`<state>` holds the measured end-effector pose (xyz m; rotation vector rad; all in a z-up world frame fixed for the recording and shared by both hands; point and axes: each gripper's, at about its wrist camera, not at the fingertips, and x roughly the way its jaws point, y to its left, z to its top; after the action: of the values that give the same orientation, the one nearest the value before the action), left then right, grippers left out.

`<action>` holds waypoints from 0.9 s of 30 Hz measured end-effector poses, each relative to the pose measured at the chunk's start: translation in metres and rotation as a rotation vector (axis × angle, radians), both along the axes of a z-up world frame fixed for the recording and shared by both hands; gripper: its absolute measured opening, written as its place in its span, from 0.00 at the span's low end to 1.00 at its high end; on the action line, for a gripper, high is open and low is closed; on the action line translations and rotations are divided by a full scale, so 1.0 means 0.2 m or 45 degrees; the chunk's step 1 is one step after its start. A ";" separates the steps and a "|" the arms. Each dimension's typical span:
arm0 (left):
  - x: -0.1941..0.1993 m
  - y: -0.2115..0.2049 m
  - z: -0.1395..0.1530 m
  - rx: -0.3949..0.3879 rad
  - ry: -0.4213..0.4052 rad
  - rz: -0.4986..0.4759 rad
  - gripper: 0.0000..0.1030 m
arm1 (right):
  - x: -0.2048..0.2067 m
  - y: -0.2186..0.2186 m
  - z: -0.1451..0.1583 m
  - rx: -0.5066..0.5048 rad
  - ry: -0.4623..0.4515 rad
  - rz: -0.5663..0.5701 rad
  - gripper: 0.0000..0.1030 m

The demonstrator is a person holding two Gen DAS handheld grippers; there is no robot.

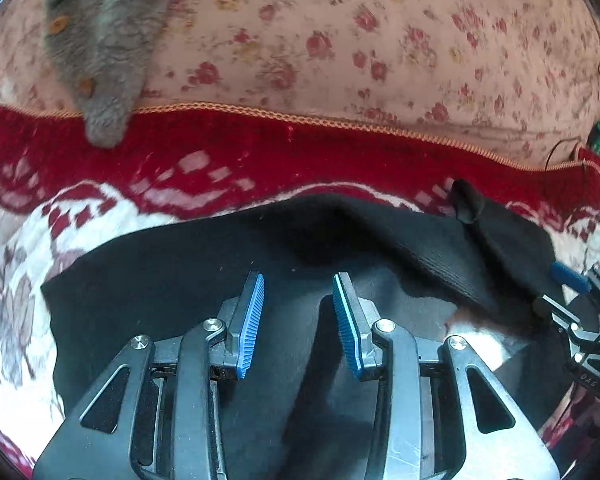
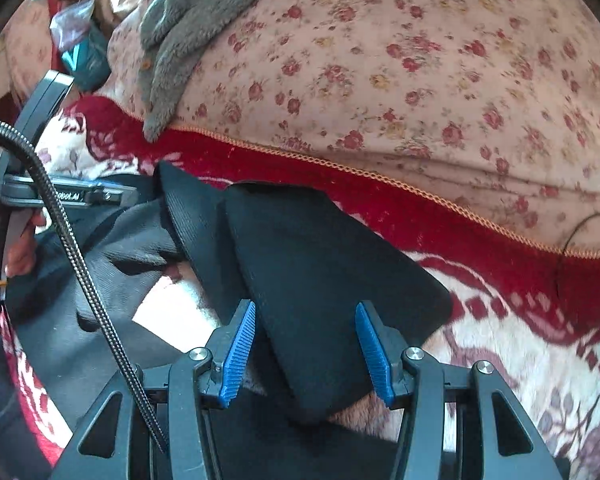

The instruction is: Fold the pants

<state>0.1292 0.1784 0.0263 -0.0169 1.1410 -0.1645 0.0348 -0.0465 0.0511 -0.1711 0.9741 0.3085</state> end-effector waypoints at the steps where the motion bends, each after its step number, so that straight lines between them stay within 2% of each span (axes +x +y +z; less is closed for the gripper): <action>1: 0.02 -0.01 -0.01 0.016 0.012 -0.007 0.34 | 0.01 0.01 -0.02 -0.026 0.001 0.010 0.48; 6: 0.07 -0.01 -0.04 0.056 0.020 0.003 0.34 | 0.11 0.07 -0.05 -0.034 -0.014 0.022 0.47; 8: 0.08 -0.01 -0.05 0.049 0.027 0.015 0.34 | 0.18 0.08 -0.04 -0.023 -0.041 -0.002 0.38; 10: 0.09 -0.01 -0.05 0.054 0.026 0.023 0.34 | 0.23 0.02 -0.01 -0.004 -0.091 -0.091 0.32; 13: 0.09 -0.04 -0.05 0.084 0.014 0.009 0.34 | 0.27 -0.22 0.03 0.116 -0.102 -0.321 0.26; 16: 0.10 -0.06 -0.06 0.104 0.013 -0.025 0.34 | 0.23 -0.51 0.04 0.144 -0.085 -0.487 0.21; 18: 0.11 -0.08 -0.07 0.112 0.007 -0.045 0.34 | 0.19 -0.65 0.04 0.195 -0.072 -0.553 0.21; 20: 0.12 -0.09 -0.08 0.122 0.007 -0.066 0.34 | 0.14 -0.81 0.02 0.331 -0.021 -0.598 0.21; 21: 0.12 -0.09 -0.08 0.124 0.007 -0.074 0.34 | 0.11 -0.88 0.01 0.437 0.009 -0.618 0.24; 22: 0.13 -0.09 -0.08 0.123 0.005 -0.082 0.34 | 0.08 -0.92 0.00 0.527 0.026 -0.629 0.31; 23: 0.14 -0.08 -0.07 0.121 0.001 -0.094 0.34 | 0.05 -0.97 -0.01 0.672 0.051 -0.632 0.39; 24: 0.14 -0.08 -0.06 0.124 -0.005 -0.106 0.34 | 0.03 -0.99 -0.02 0.748 0.069 -0.634 0.54; 26: 0.16 -0.10 -0.06 0.163 -0.010 -0.145 0.34 | 0.00 -1.02 -0.04 0.892 0.114 -0.633 0.57; 27: 0.17 -0.11 -0.06 0.184 -0.001 -0.162 0.34 | 0.00 -1.00 -0.04 0.925 0.121 -0.622 0.57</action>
<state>0.1640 0.1562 0.0136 0.1842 1.1510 -0.1943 0.0343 -0.2462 0.0423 0.7397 0.9100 0.2028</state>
